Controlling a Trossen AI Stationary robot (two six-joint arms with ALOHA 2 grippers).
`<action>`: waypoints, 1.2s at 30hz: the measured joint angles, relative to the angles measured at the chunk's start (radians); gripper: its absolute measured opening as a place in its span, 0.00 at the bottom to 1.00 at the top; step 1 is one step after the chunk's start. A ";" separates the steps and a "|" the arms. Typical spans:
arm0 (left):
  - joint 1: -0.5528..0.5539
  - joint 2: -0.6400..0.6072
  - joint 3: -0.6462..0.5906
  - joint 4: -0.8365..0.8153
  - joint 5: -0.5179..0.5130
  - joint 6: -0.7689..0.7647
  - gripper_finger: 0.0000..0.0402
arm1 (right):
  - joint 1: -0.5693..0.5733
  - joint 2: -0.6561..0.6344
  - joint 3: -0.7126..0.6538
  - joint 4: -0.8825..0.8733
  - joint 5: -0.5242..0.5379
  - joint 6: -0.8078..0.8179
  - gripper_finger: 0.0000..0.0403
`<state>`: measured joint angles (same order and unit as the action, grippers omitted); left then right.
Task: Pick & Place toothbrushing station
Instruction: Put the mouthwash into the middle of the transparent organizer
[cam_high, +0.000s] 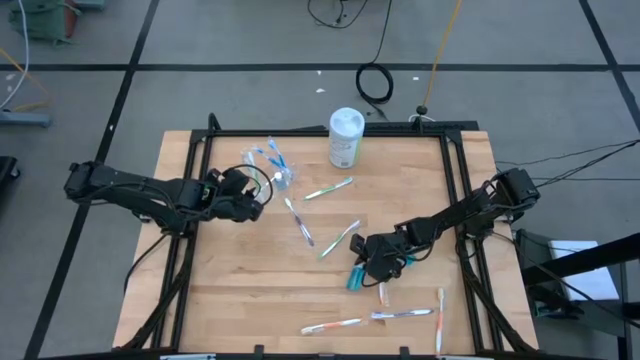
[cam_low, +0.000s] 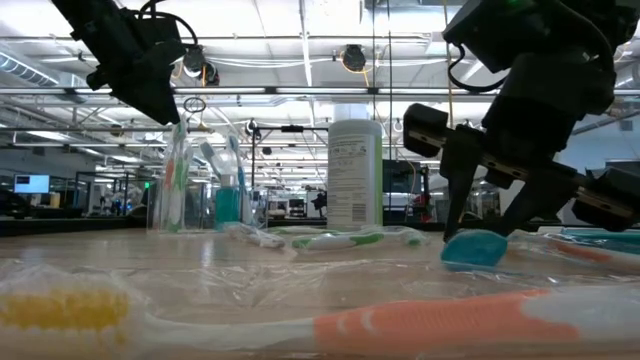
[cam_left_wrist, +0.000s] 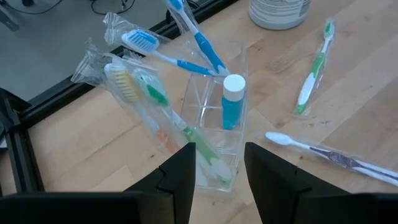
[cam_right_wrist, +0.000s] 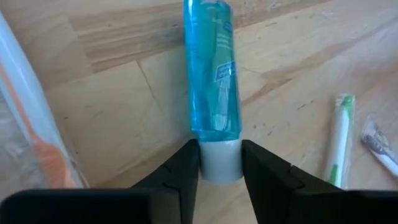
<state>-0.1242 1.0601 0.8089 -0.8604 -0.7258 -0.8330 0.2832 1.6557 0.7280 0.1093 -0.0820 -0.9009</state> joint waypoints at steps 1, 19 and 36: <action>0.000 0.000 0.000 -0.001 0.000 0.000 0.36 | 0.000 0.000 0.000 0.000 0.001 -0.002 0.24; 0.000 0.000 0.000 0.011 0.003 -0.012 0.36 | 0.056 -0.041 -0.003 0.103 0.359 -0.212 0.22; 0.000 0.113 0.002 0.654 0.524 0.324 0.36 | 0.011 -0.043 -0.003 0.372 0.577 -0.722 0.22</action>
<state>-0.1242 1.1733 0.8112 -0.2069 -0.2013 -0.5092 0.2943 1.6127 0.7254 0.4808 0.4953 -1.6227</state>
